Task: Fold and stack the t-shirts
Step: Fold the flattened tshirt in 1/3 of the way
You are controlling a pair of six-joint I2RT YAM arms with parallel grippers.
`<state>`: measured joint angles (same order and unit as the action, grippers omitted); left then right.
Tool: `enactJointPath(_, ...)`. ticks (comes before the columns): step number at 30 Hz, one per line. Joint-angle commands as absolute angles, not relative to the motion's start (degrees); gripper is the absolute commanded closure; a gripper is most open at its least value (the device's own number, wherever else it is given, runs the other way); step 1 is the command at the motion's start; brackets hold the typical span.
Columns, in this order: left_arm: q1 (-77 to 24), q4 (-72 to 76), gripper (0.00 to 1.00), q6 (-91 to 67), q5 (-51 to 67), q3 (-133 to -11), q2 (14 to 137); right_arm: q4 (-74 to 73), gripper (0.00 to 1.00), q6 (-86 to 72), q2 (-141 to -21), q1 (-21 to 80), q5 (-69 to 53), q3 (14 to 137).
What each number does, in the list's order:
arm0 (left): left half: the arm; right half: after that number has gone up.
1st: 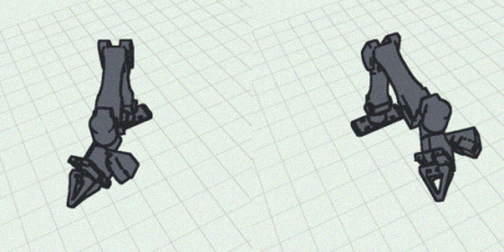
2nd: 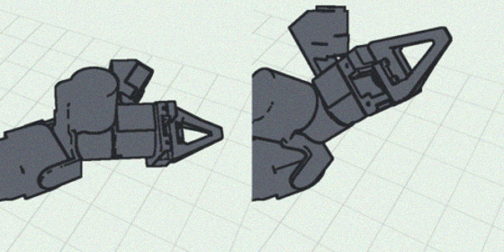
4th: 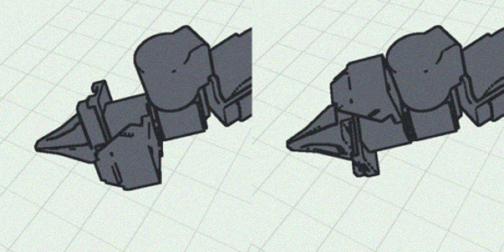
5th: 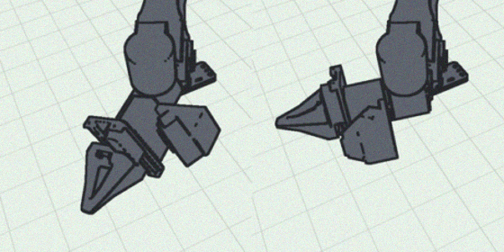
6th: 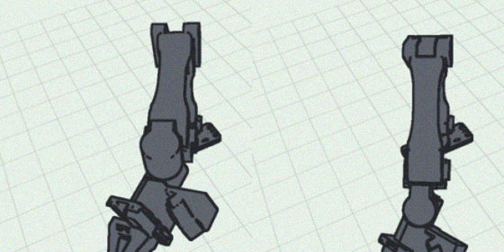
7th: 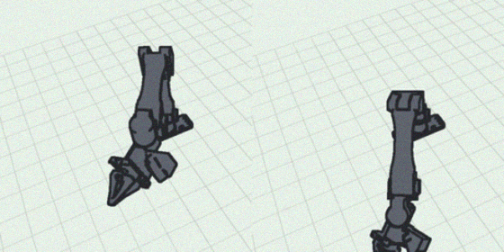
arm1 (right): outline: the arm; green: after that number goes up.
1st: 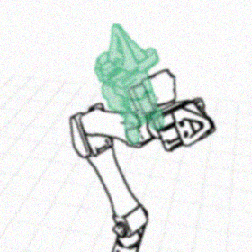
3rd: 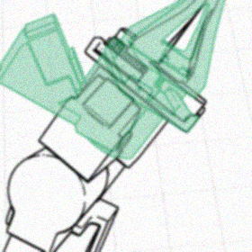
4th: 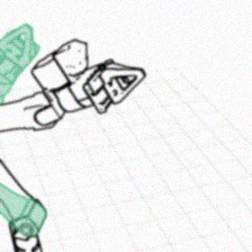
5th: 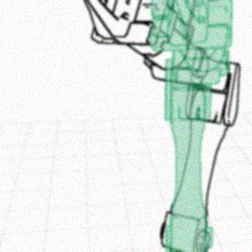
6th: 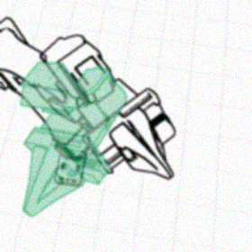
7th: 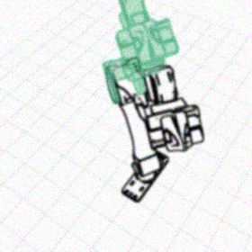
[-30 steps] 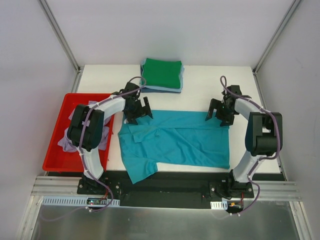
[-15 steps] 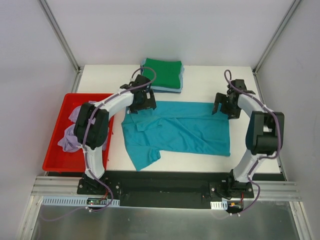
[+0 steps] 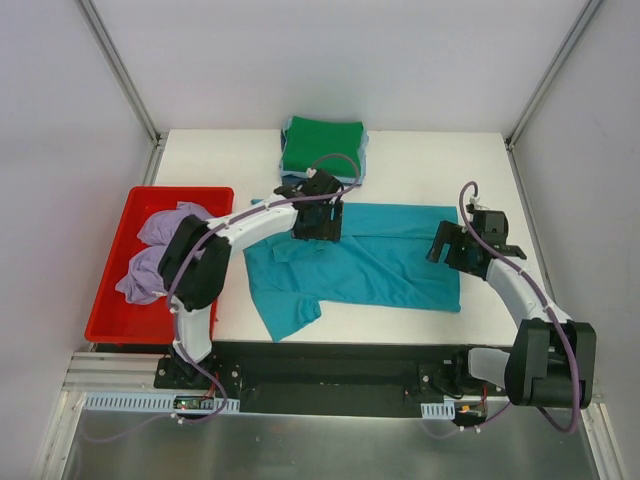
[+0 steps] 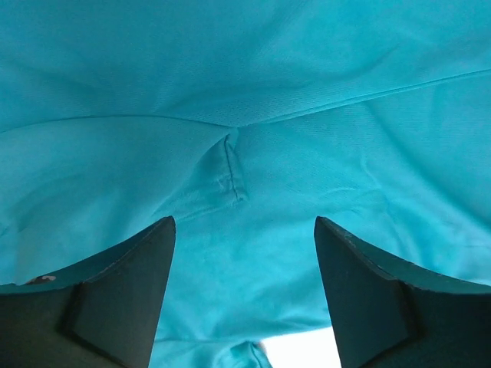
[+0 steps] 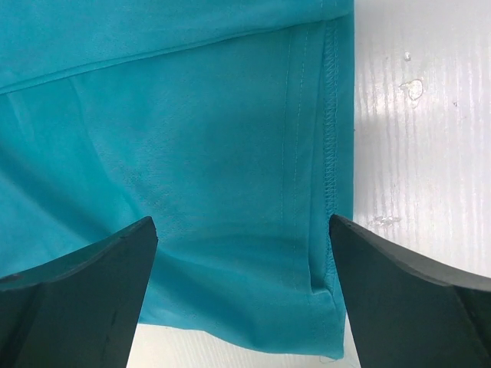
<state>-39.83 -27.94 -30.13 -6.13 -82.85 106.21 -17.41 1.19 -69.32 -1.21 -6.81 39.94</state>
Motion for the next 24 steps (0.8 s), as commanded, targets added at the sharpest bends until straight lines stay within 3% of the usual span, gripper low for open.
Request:
enactJointPath(1, -40.3, -29.8, 0.30, -28.7, -1.6, -86.8, 111.4, -15.7, 0.04, 0.1, -68.7, -1.3, -8.1, 39.7)
enactJointPath(8, -40.3, -29.8, 0.51, -28.7, -3.3, -87.0, 114.2, -16.4, 0.04, 0.1, -71.5, -1.5, -8.1, 40.5)
enactJointPath(9, -40.3, -29.9, 0.58, -28.7, -3.4, -87.4, 114.7, -16.4, 0.04, 0.1, -71.8, -1.5, -8.0, 40.6)
enactJointPath(15, -40.3, -29.9, 0.66, -28.4, -3.8, -89.5, 117.3, -17.3, 0.04, 0.1, -72.3, -1.7, -7.1, 41.0)
enactJointPath(24, -40.6, -30.8, 0.68, -28.6, -4.3, -88.3, 117.5, -18.3, 0.04, 0.1, -73.6, -2.1, -6.3, 41.6)
